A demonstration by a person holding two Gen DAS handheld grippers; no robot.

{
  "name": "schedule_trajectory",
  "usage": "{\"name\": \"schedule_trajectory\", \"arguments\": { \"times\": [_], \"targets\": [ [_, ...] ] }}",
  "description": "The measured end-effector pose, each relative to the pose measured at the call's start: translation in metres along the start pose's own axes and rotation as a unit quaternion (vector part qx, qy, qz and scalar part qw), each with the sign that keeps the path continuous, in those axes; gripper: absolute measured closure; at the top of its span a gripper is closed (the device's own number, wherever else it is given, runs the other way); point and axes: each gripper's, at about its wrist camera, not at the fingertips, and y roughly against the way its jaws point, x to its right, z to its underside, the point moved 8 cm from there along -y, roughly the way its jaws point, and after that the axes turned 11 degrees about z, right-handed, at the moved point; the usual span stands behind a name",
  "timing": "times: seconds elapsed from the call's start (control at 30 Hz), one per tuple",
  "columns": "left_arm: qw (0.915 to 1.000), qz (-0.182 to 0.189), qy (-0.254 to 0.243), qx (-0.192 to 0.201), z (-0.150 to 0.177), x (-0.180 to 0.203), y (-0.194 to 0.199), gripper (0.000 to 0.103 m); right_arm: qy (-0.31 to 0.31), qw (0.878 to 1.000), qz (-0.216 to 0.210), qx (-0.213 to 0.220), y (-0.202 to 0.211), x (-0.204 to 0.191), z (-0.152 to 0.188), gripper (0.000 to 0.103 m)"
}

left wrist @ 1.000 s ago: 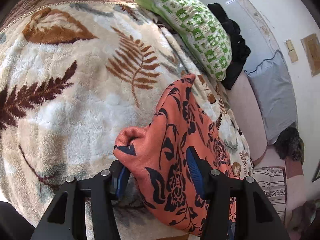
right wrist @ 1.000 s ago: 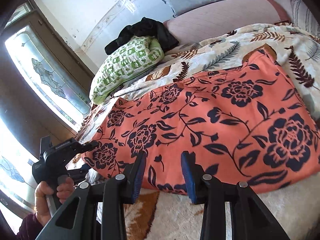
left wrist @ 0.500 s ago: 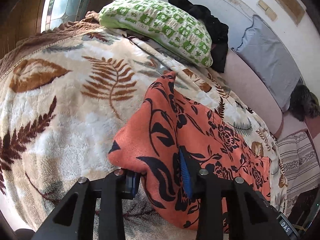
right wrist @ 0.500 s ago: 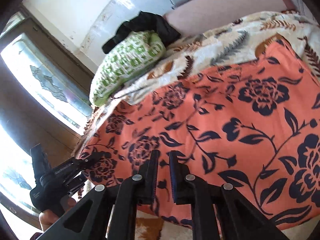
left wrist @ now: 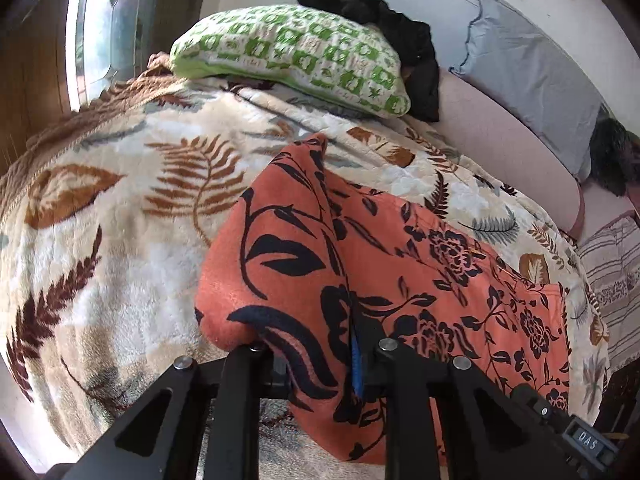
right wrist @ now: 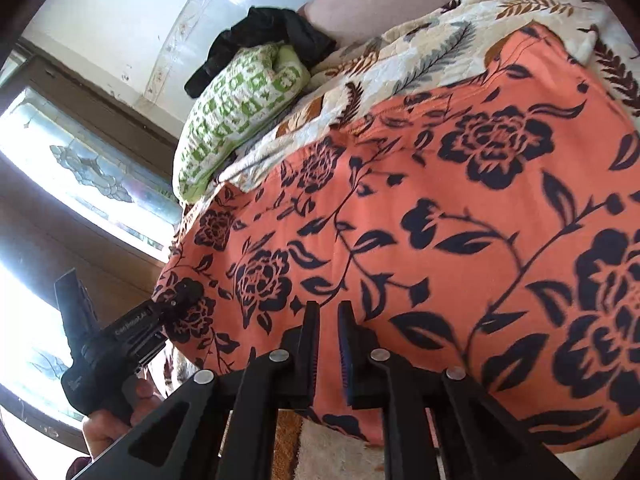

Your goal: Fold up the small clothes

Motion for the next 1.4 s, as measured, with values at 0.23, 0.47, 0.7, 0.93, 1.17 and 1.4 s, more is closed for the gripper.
{"name": "schedule_trajectory", "arguments": {
  "times": [0.23,0.47,0.7,0.93,1.17,1.4],
  "targets": [
    [0.9885,0.024,-0.146,0.029,-0.010,0.106,0.019,0.085,-0.216,0.976,0.028,0.011,0.034,0.128,-0.034,0.094],
    [0.9613,0.097,-0.258,-0.012,0.036,0.229,-0.006,0.085,-0.291,0.950,-0.053,0.103,0.106,0.180,-0.065,0.090],
    [0.9309,0.136,-0.294,-0.168,0.128,0.267,-0.054,0.062,-0.298,0.944,-0.112,0.084,0.112,0.177,-0.073,0.066],
    [0.9505,0.132,-0.274,-0.062,0.081,0.202,0.006,0.029,-0.253,0.957,-0.133,0.041,0.085,0.132,-0.068,0.019],
    [0.9716,0.049,-0.202,-0.113,0.074,0.134,-0.022,0.029,-0.187,0.982,-0.026,0.009,0.037,0.097,-0.053,0.067],
    [0.9708,0.076,-0.209,-0.091,0.077,0.151,-0.005,0.029,-0.083,0.979,0.058,0.179,0.102,0.076,-0.068,0.083]
  ]
}}
